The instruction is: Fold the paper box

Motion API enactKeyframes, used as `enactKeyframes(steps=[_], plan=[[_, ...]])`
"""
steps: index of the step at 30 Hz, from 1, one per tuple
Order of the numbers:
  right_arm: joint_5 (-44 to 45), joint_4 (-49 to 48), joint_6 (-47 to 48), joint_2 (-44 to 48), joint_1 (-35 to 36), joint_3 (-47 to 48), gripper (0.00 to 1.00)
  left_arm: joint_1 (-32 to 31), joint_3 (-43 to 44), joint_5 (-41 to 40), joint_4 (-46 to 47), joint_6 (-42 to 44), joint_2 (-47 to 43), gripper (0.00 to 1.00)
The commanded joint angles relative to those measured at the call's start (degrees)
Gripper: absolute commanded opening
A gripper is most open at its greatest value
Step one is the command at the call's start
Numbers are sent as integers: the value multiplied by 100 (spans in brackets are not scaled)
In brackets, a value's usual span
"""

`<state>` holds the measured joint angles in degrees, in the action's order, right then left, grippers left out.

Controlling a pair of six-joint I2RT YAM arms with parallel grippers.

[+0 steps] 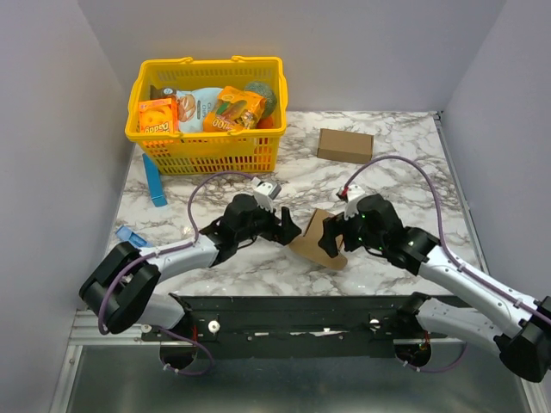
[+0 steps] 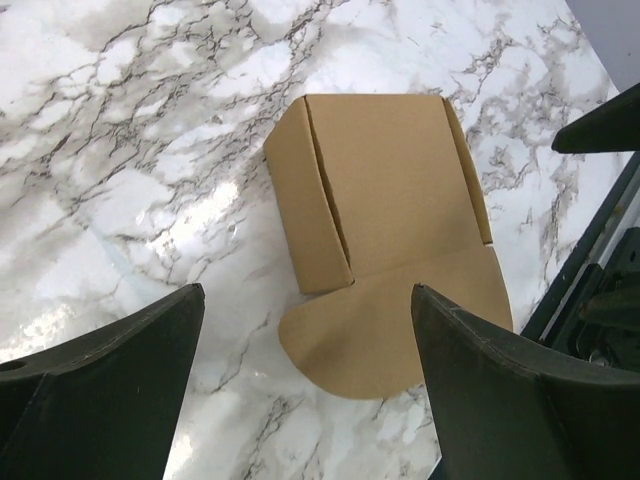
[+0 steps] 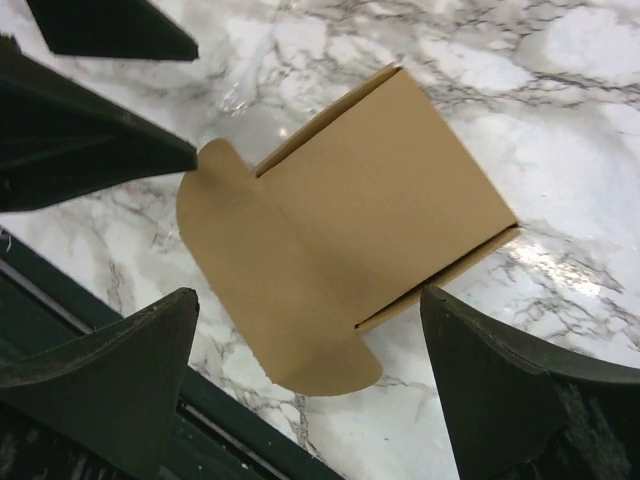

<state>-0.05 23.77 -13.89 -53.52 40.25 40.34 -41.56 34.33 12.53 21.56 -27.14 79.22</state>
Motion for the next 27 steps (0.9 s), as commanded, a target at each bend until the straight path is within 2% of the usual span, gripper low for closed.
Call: enactKeyframes(steps=[1, 8, 15, 23, 27], plan=[[-285, 321, 545, -456, 316, 377, 100, 69, -514, 345, 146, 94, -197, 93], [909, 840, 1309, -1590, 730, 1195, 100, 130, -866, -5, 23, -29, -372, 93], [1051, 401, 2451, -2048, 826, 1135, 100, 236, -1068, 73, 243, -29, -566, 94], [1051, -215, 2769, -2601, 932, 906, 100, 333, -1042, 214, 375, 50, -460, 94], [1384, -250, 2848, -2997, 932, 950, 100, 359, -1033, 249, 428, 138, -425, 94]])
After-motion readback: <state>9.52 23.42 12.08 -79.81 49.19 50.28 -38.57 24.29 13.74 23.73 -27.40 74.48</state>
